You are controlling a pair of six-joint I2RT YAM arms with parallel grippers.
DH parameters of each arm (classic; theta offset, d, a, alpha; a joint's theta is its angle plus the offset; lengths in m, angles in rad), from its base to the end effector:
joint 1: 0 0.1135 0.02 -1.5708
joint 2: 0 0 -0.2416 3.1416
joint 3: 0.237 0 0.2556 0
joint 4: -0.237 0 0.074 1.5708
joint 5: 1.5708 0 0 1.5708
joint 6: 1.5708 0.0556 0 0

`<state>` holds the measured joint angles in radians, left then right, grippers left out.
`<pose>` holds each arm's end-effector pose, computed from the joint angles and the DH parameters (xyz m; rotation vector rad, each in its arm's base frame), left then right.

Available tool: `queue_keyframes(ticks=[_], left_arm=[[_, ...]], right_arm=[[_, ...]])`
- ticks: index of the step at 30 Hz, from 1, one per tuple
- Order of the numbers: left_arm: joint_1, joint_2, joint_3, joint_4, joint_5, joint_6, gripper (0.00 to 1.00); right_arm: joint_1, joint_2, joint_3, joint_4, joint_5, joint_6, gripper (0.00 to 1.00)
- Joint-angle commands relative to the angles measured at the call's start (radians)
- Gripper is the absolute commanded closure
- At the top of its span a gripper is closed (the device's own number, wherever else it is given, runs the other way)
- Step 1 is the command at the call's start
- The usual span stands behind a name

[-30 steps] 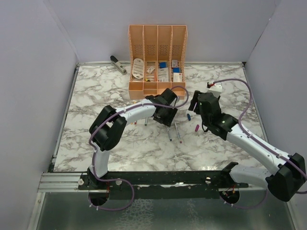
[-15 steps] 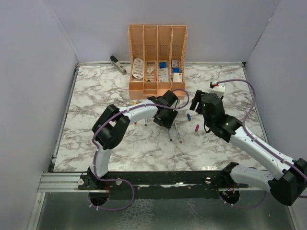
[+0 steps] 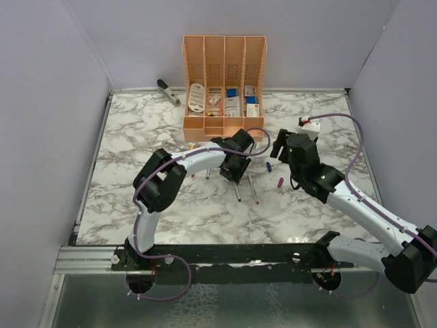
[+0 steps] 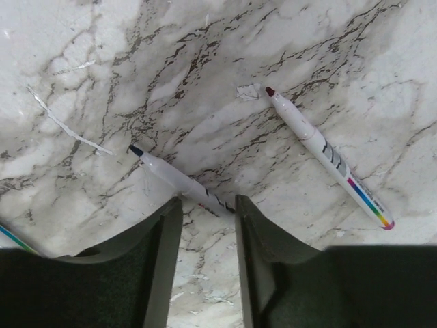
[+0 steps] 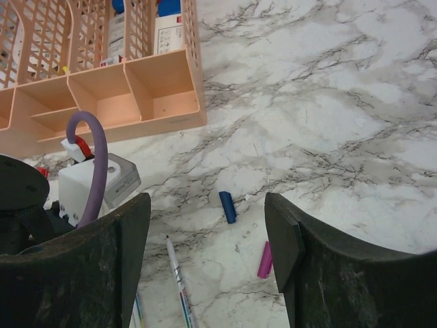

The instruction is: Insert the pens into the pen caps

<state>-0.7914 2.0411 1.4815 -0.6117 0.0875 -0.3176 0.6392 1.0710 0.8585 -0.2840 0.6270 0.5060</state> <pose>0.2933 -0.3038 0.1286 0.6860 2.7349 -0.4055 0.2317 0.1315 0.2751 0.2437 1.9529 0.0970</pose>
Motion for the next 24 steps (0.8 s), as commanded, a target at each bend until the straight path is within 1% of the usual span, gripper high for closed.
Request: queue_keyframes(ticks=[1, 2, 4, 12, 14, 18, 19, 24], left_arm=[[-0.006, 0.069, 0.002, -0.032, -0.066, 0.053, 0.69], [-0.006, 0.073, 0.003, -0.033, -0.076, 0.061, 0.73], [-0.006, 0.083, 0.01, -0.033, -0.092, 0.077, 0.78], [0.002, 0.122, 0.064, -0.034, -0.141, 0.125, 0.8], [0.008, 0.119, 0.071, -0.037, -0.134, 0.121, 0.77], [0.012, 0.098, 0.048, -0.047, -0.116, 0.117, 0.63], [0.013, 0.091, 0.035, -0.047, -0.116, 0.114, 0.61], [0.014, 0.041, -0.014, -0.047, -0.12, 0.105, 0.58]], right_arm=[[-0.007, 0.006, 0.019, 0.027, 0.029, -0.023, 0.33], [-0.008, 0.011, 0.022, 0.029, 0.032, -0.024, 0.33], [-0.008, 0.016, 0.028, 0.031, 0.038, -0.026, 0.33], [-0.008, 0.026, 0.034, 0.03, 0.046, -0.025, 0.33], [-0.007, 0.022, 0.034, 0.028, 0.045, -0.022, 0.33], [-0.007, 0.017, 0.024, 0.026, 0.045, -0.016, 0.33], [-0.007, 0.018, 0.023, 0.026, 0.044, -0.013, 0.33], [-0.007, 0.029, 0.012, 0.027, 0.044, 0.007, 0.33]])
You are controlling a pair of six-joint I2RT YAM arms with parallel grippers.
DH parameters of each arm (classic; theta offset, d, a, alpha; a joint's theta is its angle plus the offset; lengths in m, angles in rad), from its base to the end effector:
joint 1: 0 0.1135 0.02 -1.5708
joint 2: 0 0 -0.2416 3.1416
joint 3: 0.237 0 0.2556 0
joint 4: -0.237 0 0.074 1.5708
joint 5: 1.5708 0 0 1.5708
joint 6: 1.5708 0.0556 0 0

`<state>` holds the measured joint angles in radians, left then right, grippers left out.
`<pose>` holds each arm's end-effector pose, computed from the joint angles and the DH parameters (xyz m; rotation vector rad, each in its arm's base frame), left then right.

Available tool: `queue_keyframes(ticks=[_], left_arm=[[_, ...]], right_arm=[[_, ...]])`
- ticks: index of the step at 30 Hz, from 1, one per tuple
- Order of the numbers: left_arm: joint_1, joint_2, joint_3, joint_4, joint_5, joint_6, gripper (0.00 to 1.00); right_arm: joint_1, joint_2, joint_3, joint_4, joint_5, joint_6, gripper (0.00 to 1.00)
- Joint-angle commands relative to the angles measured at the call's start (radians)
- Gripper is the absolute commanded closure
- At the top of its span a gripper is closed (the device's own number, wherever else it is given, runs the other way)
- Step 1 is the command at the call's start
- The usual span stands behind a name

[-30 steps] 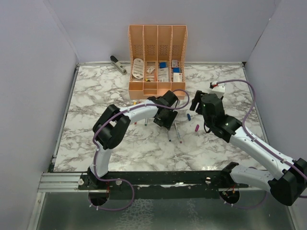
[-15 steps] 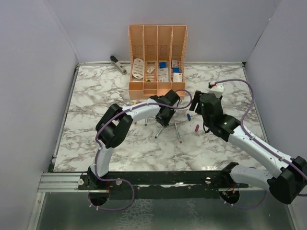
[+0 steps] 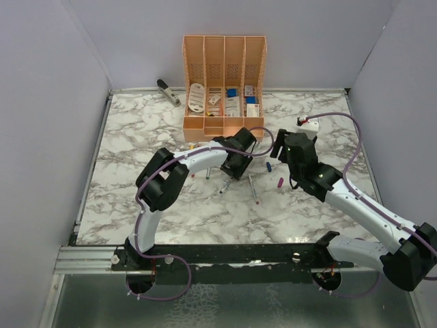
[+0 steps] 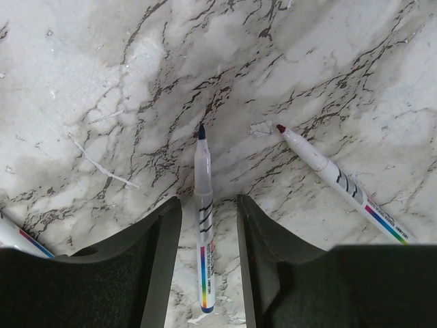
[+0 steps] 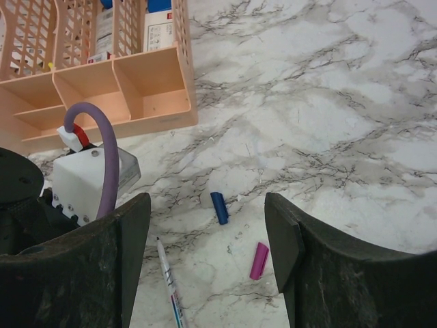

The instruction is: Insert the pens into the pen caps

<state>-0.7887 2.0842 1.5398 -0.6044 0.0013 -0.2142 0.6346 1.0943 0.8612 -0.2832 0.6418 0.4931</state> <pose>0.3068 -0.3089 0.1284 0.7818 2.6450 -0.2856 0.2355 0.1320 0.2707 0.2376 1.9635 0.0587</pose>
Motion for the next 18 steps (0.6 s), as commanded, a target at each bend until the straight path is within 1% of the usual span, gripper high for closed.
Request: queue_keyframes(ticks=[1, 9, 18], left_arm=[[0.012, -0.011, -0.08, -0.054, -0.036, 0.001, 0.58], [0.014, -0.059, -0.163, -0.051, -0.05, -0.005, 0.59], [0.016, -0.045, -0.15, -0.033, -0.012, -0.003, 0.68]], right_arm=[[-0.003, 0.011, 0.007, 0.026, 0.03, 0.025, 0.33], [-0.004, 0.036, 0.003, 0.014, 0.034, 0.062, 0.33], [-0.004, 0.059, 0.016, 0.017, 0.053, 0.061, 0.32]])
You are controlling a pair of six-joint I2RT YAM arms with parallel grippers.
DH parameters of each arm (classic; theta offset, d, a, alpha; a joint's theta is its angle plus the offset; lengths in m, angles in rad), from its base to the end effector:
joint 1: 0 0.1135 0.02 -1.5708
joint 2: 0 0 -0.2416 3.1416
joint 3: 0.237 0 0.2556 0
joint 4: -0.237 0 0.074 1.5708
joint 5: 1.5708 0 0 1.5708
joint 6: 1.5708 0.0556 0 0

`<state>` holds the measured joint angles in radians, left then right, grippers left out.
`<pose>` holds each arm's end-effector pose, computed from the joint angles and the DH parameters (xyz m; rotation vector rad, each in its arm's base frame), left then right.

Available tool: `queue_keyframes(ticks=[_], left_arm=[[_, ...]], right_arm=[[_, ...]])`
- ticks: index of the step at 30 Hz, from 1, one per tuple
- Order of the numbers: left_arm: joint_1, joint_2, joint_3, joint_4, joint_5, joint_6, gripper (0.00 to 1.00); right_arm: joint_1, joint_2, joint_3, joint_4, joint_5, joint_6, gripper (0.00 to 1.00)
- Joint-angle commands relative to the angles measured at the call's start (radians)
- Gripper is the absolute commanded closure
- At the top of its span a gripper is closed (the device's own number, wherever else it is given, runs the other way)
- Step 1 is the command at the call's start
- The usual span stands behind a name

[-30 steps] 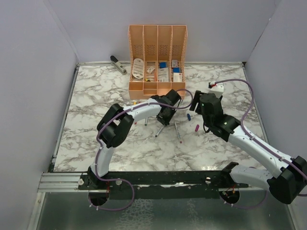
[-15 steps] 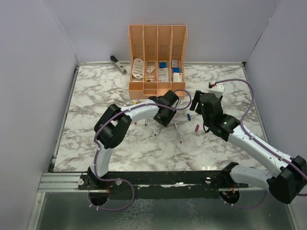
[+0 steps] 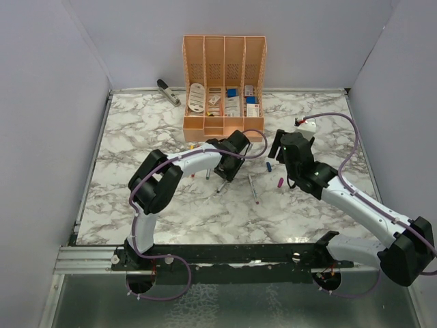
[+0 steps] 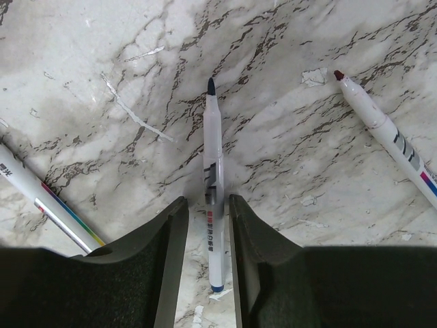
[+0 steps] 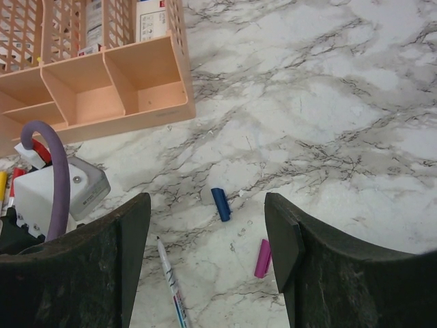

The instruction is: Insert the pens into the pen caps

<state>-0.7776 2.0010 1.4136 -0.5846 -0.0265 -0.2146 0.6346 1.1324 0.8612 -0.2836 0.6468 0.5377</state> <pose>0.2940 -0.2874 0.1259 0.7621 2.6621 -0.2341 0.2401 0.1352 0.2612 0.2719 1.9866 0.0566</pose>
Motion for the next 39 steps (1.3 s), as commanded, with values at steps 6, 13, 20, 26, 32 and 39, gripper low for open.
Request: queue_keyframes(ticks=[6, 13, 20, 26, 32, 39], left_arm=[[0.003, 0.063, -0.03, -0.055, 0.044, 0.01, 0.68], [0.004, 0.121, 0.015, -0.102, 0.044, 0.03, 0.68], [0.003, 0.162, 0.024, -0.112, 0.069, 0.046, 0.69], [0.004, 0.214, 0.037, -0.115, 0.127, 0.051, 0.76], [0.004, 0.266, 0.042, -0.119, 0.164, 0.053, 0.77], [0.004, 0.277, 0.014, -0.144, 0.159, 0.053, 0.75]], right_arm=[[-0.004, 0.026, 0.021, 0.016, 0.049, 0.018, 0.32], [-0.004, 0.032, 0.022, 0.024, 0.056, 0.019, 0.32], [-0.006, 0.031, 0.027, 0.02, 0.07, 0.025, 0.32], [-0.006, 0.01, 0.027, 0.008, 0.093, 0.027, 0.32], [-0.006, -0.013, 0.026, -0.003, 0.108, 0.022, 0.32], [-0.007, -0.04, 0.012, -0.018, 0.112, 0.037, 0.32]])
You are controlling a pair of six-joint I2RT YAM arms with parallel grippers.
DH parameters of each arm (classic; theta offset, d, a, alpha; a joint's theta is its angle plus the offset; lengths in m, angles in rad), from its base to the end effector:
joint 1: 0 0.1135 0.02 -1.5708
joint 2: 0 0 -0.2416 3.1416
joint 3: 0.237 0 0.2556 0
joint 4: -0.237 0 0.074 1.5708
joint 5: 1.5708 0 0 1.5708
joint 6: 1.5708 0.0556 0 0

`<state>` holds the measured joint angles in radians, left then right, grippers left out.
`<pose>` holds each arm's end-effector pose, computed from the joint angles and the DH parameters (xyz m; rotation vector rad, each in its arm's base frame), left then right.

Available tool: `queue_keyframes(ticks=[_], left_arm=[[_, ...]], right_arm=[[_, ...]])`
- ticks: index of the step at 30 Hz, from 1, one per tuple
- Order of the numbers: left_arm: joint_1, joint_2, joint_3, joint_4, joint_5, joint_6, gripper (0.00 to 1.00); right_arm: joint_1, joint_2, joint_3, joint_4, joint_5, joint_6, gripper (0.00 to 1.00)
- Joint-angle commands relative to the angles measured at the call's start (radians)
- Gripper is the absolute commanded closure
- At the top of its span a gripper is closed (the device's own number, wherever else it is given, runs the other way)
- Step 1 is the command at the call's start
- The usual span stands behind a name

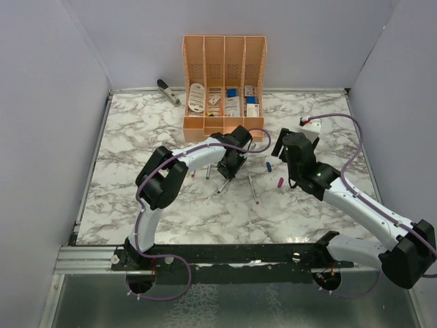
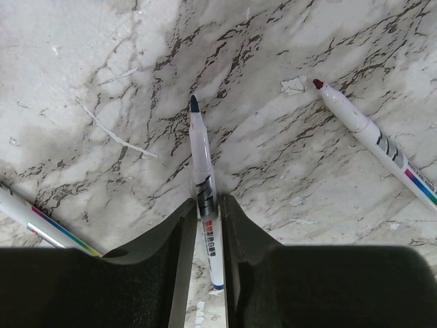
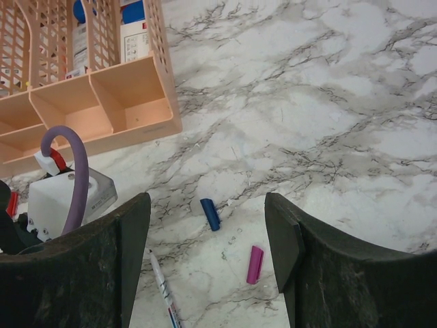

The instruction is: Insert the pens into the pen caps

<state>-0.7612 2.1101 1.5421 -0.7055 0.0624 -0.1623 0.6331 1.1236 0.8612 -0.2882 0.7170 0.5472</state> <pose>0.3044 -0.2948 0.1139 0.8656 2.7579 -0.2736 0.2391 0.1302 0.2642 0.3221 1.9498 0.0001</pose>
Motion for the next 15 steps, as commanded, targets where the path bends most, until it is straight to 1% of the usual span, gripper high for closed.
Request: queue_keyframes(ticks=[1, 10, 12, 15], left_arm=[[-0.013, 0.164, -0.126, -0.023, 0.067, -0.003, 0.75], [-0.014, 0.147, -0.183, -0.029, 0.066, -0.021, 0.75], [-0.014, 0.14, -0.219, -0.028, 0.065, -0.026, 0.76], [-0.015, 0.139, -0.239, -0.029, 0.052, -0.027, 0.8]], right_arm=[[-0.006, -0.035, 0.01, -0.015, 0.043, 0.029, 0.32], [-0.006, -0.047, 0.001, -0.017, 0.042, 0.036, 0.32], [-0.006, -0.047, 0.003, -0.019, 0.044, 0.039, 0.32], [-0.006, -0.046, 0.001, -0.017, 0.042, 0.04, 0.32]])
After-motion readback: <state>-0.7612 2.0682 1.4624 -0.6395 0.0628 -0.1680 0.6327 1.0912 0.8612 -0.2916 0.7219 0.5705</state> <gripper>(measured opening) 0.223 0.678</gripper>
